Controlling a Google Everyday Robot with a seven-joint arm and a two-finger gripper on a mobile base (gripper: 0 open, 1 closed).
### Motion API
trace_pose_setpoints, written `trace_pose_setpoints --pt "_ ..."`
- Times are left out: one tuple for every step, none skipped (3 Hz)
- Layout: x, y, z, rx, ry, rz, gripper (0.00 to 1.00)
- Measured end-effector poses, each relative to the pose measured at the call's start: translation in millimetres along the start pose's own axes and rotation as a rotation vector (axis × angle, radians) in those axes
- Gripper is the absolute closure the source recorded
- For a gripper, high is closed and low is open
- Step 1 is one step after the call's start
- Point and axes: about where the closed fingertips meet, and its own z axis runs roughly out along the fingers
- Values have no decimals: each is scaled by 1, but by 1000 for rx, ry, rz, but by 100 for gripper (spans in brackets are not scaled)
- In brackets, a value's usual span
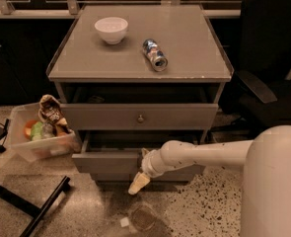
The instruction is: Open middle drawer
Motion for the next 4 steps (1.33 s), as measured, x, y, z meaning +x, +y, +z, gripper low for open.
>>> trace_pose_setpoints --pt "13 -5 18 -47 33 15 0" --pt "23 -5 13 -44 44 36 19" --pt "22 -4 8 -35 41 40 42" --pt "20 -6 0 -22 33 41 65"
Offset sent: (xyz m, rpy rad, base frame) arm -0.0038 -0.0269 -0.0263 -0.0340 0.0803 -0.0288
